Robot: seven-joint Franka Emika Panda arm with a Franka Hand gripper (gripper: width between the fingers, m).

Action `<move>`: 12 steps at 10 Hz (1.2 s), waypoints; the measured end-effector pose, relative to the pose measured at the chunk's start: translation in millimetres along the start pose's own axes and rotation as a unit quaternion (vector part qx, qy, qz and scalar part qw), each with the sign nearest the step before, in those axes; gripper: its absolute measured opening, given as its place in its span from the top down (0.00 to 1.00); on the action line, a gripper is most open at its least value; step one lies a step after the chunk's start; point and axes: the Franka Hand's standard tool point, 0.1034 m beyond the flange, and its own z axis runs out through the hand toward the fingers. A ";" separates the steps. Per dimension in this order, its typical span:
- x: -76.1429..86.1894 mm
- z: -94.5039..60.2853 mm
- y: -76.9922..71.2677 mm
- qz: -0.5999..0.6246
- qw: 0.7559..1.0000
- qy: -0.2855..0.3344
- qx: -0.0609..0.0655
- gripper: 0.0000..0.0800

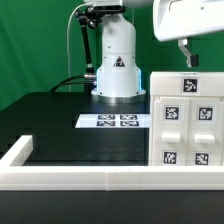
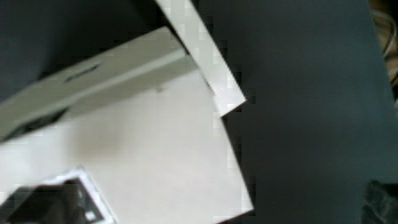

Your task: Assemble cabinet

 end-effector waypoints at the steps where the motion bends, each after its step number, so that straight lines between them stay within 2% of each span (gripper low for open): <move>1: 2.5 0.5 7.2 -0.077 0.997 -0.005 -0.002 0.00; 3: 0.3 -0.3 9.3 -0.174 0.985 -0.019 -0.006 0.00; 5: 1.3 -3.0 13.2 -0.210 0.978 -0.014 -0.005 0.00; 8: 2.9 -1.8 16.7 -0.315 0.949 -0.014 -0.008 0.00; 10: 3.4 2.6 26.3 -0.468 0.884 -0.023 -0.007 0.00; 12: 1.0 4.6 29.8 -0.569 0.821 -0.038 -0.019 0.00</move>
Offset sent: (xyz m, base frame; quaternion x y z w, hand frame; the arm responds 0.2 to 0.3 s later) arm -0.0153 -0.0057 0.0115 0.0246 0.0125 -0.1337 0.9906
